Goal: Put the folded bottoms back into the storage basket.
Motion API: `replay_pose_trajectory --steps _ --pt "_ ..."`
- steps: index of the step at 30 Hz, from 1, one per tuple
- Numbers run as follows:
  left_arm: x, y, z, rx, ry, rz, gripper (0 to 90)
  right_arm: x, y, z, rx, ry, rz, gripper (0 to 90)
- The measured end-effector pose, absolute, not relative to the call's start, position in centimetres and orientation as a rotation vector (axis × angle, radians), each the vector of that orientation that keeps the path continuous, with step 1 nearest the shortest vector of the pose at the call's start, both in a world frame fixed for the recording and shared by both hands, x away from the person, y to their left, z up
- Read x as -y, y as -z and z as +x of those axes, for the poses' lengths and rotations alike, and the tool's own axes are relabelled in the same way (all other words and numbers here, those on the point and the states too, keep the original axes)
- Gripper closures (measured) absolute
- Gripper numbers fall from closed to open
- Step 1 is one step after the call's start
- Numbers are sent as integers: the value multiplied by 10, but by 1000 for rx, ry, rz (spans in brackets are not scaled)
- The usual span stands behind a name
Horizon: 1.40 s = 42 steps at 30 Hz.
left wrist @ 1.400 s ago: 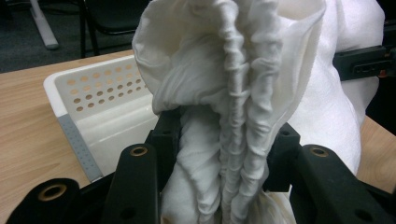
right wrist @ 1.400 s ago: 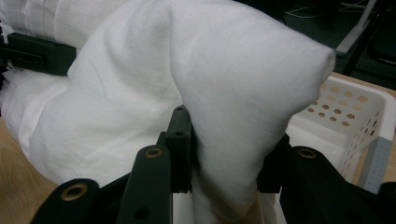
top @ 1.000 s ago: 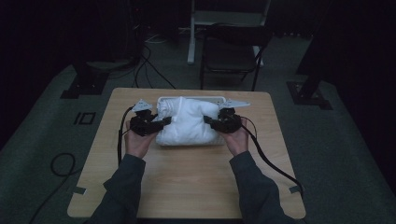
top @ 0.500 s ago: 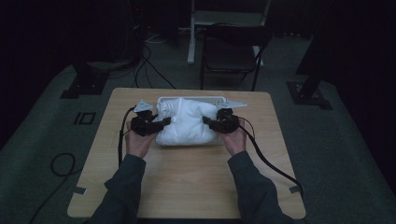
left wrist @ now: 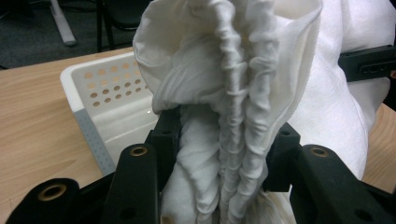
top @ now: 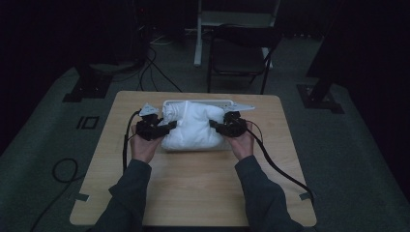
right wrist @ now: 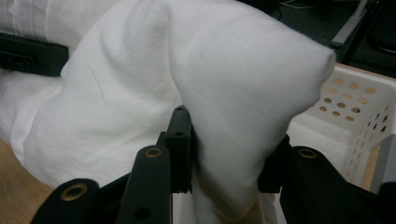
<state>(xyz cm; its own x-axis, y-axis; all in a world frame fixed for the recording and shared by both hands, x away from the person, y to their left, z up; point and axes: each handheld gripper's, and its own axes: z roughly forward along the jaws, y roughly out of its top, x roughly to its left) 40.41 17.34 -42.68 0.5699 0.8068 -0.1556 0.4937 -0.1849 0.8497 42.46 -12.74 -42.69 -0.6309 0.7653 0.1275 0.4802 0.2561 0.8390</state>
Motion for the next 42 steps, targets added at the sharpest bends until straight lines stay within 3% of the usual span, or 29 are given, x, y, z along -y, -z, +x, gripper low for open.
replay_pose_trajectory --steps 22,42 --pt "-158 418 432 -1053 -465 1838 576 135 416 442 -2154 -1298 1187 653" --pt "-140 455 459 -1147 -502 1960 577 132 454 469 -2206 -1169 1295 652"
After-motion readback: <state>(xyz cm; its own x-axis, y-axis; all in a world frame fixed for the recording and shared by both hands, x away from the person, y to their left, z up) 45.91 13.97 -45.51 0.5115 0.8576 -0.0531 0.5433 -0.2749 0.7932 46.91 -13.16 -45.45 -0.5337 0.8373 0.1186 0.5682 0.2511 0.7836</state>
